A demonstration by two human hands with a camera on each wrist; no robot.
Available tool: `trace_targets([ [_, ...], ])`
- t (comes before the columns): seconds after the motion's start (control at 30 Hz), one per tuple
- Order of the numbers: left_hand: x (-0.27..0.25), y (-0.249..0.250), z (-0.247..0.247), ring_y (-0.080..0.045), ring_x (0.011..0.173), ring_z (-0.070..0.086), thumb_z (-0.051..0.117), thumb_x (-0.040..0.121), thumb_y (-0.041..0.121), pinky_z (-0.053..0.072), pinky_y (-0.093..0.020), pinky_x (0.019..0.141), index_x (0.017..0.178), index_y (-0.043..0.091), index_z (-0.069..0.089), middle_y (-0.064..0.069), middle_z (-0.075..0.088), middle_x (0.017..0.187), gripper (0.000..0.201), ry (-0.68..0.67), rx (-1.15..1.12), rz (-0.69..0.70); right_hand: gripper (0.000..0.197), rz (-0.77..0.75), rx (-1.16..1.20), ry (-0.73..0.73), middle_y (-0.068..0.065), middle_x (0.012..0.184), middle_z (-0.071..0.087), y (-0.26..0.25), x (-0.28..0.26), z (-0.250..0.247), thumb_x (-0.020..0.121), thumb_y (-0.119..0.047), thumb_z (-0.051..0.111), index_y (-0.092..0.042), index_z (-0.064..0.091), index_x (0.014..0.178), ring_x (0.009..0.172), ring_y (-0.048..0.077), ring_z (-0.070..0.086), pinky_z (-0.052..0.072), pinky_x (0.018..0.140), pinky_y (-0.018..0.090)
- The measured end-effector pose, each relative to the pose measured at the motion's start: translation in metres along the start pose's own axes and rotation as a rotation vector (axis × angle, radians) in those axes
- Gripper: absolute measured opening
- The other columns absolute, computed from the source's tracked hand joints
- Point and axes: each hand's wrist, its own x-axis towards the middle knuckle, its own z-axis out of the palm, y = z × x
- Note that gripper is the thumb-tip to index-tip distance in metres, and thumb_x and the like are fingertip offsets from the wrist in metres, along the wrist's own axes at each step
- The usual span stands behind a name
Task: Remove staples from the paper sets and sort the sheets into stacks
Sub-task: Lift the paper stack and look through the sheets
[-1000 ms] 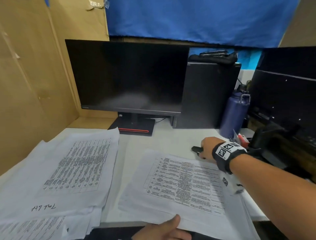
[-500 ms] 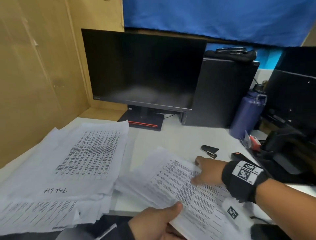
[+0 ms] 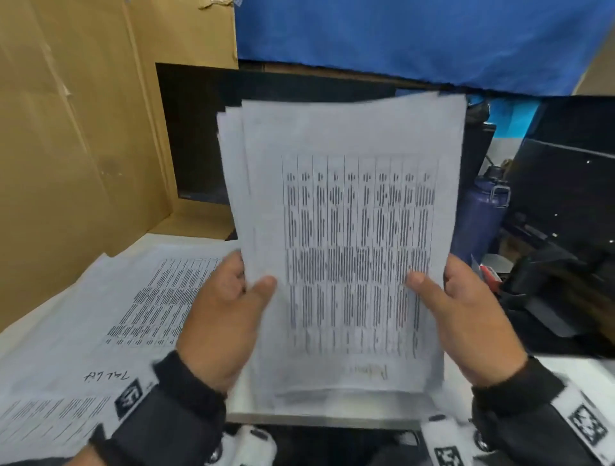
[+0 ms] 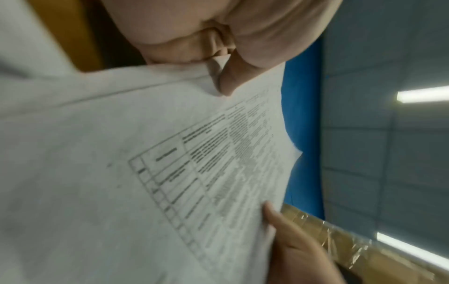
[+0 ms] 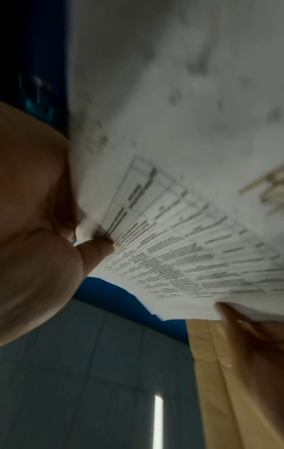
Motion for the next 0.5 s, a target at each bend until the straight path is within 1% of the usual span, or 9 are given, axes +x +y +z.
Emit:
trace_targets([
  [0.07,0.003,0.011,0.001,-0.006,0.107,0.072,0.051,0.104,0.009,0.054,-0.038,0.093,0.117,0.034,0.065,0.016,0.077,0.112,0.032,0.042,0.157,0.164,0.03,-0.123,-0.015,0.058,-0.018,0.125,0.068,-0.009,-0.003,0.009,0.099,-0.023,0.056,-0.028,0.058,0.129,0.116,-0.001,0.062,0.049,0.095,0.03],
  [0.13,0.001,0.012,0.005,-0.002,0.103,0.07,0.05,0.104,0.013,0.055,-0.034,0.089,0.115,0.037,0.062,0.019,0.075,0.11,0.029,0.035,0.234,0.224,0.036,-0.153,-0.019,0.106,-0.019,0.13,0.063,-0.005,-0.008,0.016,0.1,-0.021,0.055,-0.028,0.052,0.135,0.123,-0.001,0.057,0.045,0.1,0.029],
  [0.2,-0.001,0.002,0.008,-0.006,0.102,0.07,0.05,0.105,0.018,0.058,-0.041,0.089,0.113,0.041,0.058,0.014,0.074,0.11,0.026,0.022,0.238,0.212,0.039,-0.141,-0.003,0.116,-0.026,0.129,0.061,0.003,-0.012,0.024,0.101,-0.016,0.053,-0.032,0.047,0.136,0.122,-0.007,0.054,0.042,0.1,0.024],
  [0.27,-0.002,-0.008,0.01,-0.014,0.106,0.069,0.052,0.101,0.029,0.057,-0.05,0.094,0.113,0.045,0.058,0.009,0.073,0.113,0.021,0.016,0.207,0.183,0.041,-0.132,-0.008,0.123,-0.033,0.122,0.061,0.008,-0.016,0.029,0.1,-0.008,0.052,-0.037,0.045,0.129,0.117,-0.011,0.056,0.042,0.094,0.018],
  [0.3,-0.002,-0.013,0.01,-0.016,0.108,0.068,0.051,0.097,0.032,0.055,-0.052,0.095,0.113,0.046,0.058,0.008,0.073,0.113,0.022,0.026,0.194,0.176,0.042,-0.142,-0.024,0.14,-0.035,0.119,0.061,0.009,-0.017,0.029,0.1,-0.005,0.052,-0.038,0.044,0.124,0.114,-0.011,0.057,0.043,0.09,0.014],
  [0.37,0.0,-0.018,0.009,-0.015,0.107,0.068,0.051,0.099,0.035,0.053,-0.051,0.095,0.112,0.045,0.061,0.01,0.074,0.111,0.019,0.05,0.191,0.172,0.042,-0.169,-0.057,0.183,-0.036,0.113,0.062,0.008,-0.016,0.027,0.098,0.001,0.052,-0.036,0.046,0.115,0.106,-0.013,0.058,0.045,0.081,0.005],
  [0.4,0.002,-0.019,0.008,-0.014,0.105,0.069,0.052,0.101,0.034,0.053,-0.05,0.094,0.11,0.042,0.064,0.011,0.075,0.108,0.017,0.075,0.179,0.169,0.039,-0.183,-0.073,0.196,-0.036,0.108,0.063,0.007,-0.015,0.025,0.097,0.003,0.052,-0.033,0.047,0.111,0.1,-0.013,0.06,0.046,0.078,0.005],
  [0.43,0.004,-0.02,0.006,-0.014,0.105,0.071,0.052,0.102,0.032,0.053,-0.051,0.095,0.106,0.041,0.067,0.01,0.077,0.107,0.018,0.099,0.147,0.161,0.037,-0.198,-0.087,0.205,-0.034,0.105,0.064,0.005,-0.015,0.025,0.097,0.003,0.052,-0.032,0.048,0.108,0.096,-0.01,0.061,0.047,0.075,0.008],
  [0.5,0.008,-0.016,0.004,-0.018,0.104,0.073,0.054,0.104,0.019,0.052,-0.053,0.099,0.102,0.039,0.071,0.006,0.079,0.108,0.026,0.131,0.095,0.14,0.033,-0.23,-0.113,0.238,-0.027,0.103,0.065,0.0,-0.016,0.024,0.096,-0.003,0.056,-0.035,0.051,0.105,0.092,0.001,0.065,0.05,0.073,0.02],
])
